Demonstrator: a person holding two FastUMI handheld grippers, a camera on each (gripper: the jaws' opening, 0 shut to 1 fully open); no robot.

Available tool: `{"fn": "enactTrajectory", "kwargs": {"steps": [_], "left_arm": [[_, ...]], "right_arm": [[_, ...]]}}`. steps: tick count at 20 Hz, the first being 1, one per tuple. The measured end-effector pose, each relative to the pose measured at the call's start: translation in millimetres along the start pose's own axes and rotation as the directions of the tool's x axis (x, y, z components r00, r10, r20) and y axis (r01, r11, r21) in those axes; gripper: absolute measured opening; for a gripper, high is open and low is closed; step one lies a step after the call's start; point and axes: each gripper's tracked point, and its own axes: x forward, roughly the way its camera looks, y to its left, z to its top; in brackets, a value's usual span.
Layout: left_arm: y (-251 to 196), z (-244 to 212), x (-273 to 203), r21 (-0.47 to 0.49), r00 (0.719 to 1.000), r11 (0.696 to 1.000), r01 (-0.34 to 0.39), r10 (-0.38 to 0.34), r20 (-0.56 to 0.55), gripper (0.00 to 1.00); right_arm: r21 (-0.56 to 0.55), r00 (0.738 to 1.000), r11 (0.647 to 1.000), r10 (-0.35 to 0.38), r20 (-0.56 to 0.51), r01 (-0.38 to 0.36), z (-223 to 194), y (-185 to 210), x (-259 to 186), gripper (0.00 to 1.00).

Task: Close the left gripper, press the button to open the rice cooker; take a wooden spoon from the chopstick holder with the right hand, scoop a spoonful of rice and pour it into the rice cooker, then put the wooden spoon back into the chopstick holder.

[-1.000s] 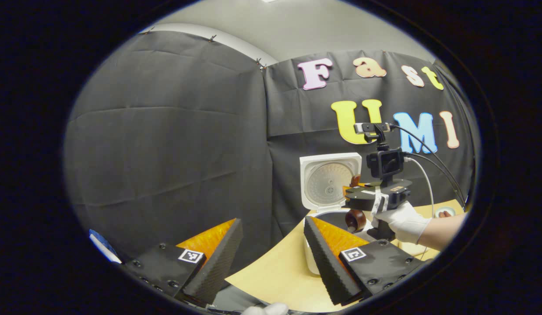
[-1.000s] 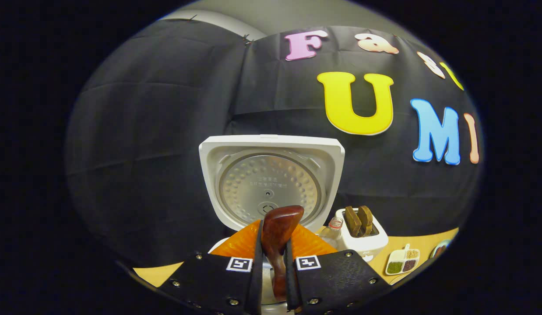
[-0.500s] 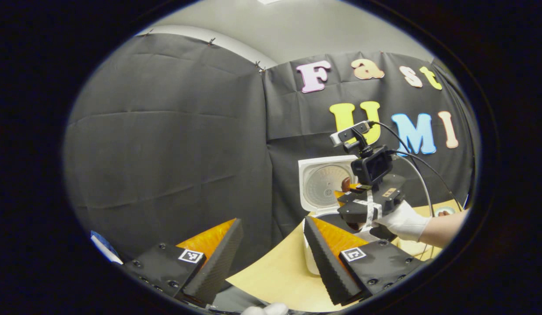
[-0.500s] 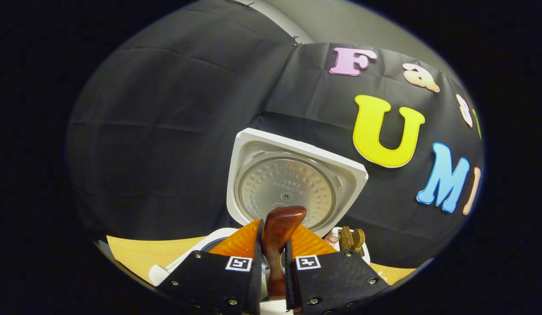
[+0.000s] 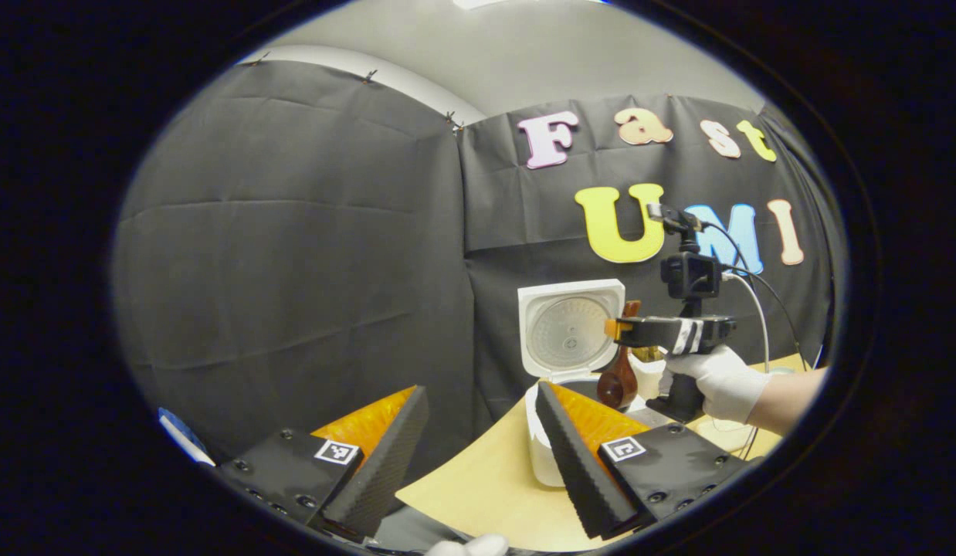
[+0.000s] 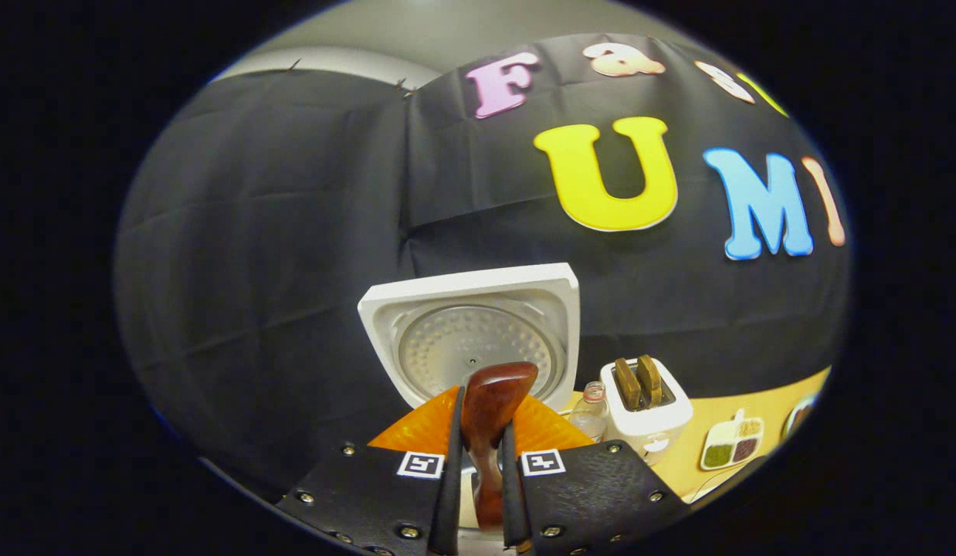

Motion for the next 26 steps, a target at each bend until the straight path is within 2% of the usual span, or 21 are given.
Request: {"fn": "enactTrajectory", "kwargs": {"steps": [2, 5, 13, 17, 22, 26], "left_arm": [[-4, 3, -2, 0.007, 1.000, 1.000, 0.011, -0.011, 0.006, 1.00], [-7, 8, -6, 0.013, 0.999, 0.999, 0.037, -0.037, 0.012, 1.00], [-76, 32, -18, 0.029, 0.987, 0.988, 0.151, -0.152, 0.048, 1.00], [-121, 42, -22, 0.024, 0.974, 0.976, 0.215, -0.216, 0.061, 1.00], [-183, 53, -29, 0.038, 0.954, 0.957, 0.289, -0.291, 0.072, 1.00], [-224, 60, -36, 0.049, 0.943, 0.945, 0.323, -0.326, 0.070, 1.00]], "right_arm": [[0.175, 1.000, 0.985, -0.010, 0.022, 0.006, 14, -21, -14, 0.22], [0.293, 0.996, 0.955, -0.064, 0.055, 0.046, 35, -53, -28, 0.22], [0.305, 0.960, 0.930, -0.253, 0.122, 0.206, 59, -181, -107, 0.22], [0.321, 0.924, 0.899, -0.355, 0.139, 0.298, 65, -256, -162, 0.22], [0.328, 0.861, 0.846, -0.486, 0.152, 0.420, 68, -356, -242, 0.22], [0.348, 0.803, 0.788, -0.579, 0.138, 0.508, 56, -426, -301, 0.22]]}}
